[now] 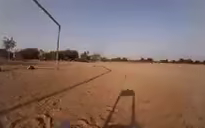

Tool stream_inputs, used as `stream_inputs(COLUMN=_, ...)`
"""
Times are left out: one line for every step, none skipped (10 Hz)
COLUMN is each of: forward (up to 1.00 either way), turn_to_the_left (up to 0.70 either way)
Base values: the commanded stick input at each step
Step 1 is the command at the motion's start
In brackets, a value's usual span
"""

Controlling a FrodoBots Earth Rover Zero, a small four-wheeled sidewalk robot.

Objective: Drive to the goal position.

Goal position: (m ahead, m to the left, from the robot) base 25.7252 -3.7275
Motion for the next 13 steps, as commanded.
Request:
stream_inputs(forward=0.70, turn_to_the_left=0.00)
stream_inputs(forward=0.70, turn_to_the_left=0.00)
stream_inputs(forward=0.70, turn_to_the_left=0.00)
stream_inputs(forward=0.70, turn_to_the_left=0.00)
stream_inputs(forward=0.70, turn_to_the_left=0.00)
stream_inputs(forward=0.70, turn_to_the_left=0.00)
stream_inputs(forward=0.70, turn_to_the_left=0.00)
stream_inputs(forward=0.70, turn_to_the_left=0.00)
stream_inputs(forward=0.70, turn_to_the_left=0.00)
stream_inputs(forward=0.70, turn_to_the_left=0.00)
stream_inputs(forward=0.70, turn_to_the_left=0.00)
stream_inputs(forward=0.70, turn_to_the_left=0.00)
stream_inputs(forward=0.70, turn_to_the_left=0.00)
